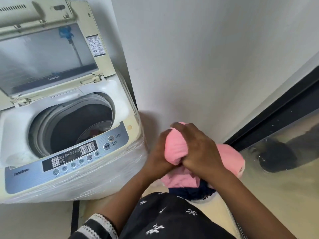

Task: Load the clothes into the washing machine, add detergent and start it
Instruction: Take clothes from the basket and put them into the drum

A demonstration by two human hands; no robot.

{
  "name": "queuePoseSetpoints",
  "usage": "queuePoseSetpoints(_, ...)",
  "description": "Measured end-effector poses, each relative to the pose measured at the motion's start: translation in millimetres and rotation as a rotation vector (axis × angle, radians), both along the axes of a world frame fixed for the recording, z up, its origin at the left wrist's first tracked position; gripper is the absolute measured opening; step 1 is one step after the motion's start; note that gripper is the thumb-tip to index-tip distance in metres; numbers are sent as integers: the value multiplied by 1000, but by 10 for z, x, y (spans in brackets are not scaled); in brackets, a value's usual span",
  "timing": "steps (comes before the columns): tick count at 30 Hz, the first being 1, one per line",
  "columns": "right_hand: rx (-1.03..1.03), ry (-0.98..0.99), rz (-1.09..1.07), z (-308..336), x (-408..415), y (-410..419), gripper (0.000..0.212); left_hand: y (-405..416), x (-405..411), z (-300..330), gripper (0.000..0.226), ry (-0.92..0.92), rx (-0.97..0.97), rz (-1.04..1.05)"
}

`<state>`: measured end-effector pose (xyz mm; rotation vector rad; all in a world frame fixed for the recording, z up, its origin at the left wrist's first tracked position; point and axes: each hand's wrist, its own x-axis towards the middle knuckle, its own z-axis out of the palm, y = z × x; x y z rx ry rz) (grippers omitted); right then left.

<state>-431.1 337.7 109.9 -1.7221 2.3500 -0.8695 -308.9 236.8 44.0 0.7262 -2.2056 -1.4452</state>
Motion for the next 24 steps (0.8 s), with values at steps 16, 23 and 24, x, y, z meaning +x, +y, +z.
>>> queuePoseSetpoints(16, -143, -749, -52, -366, -262, 189, 97, -95, -21, 214, 28, 536, 1183, 341)
queuePoseSetpoints(23, 6, -164, -248, -376, -575, 301, 79, -175, 111, -66, 102, 122, 475, 220)
queuePoseSetpoints(24, 65, -34, -245, -376, -598, 295, 81, -177, 130, -76, 115, 75, 362, 164)
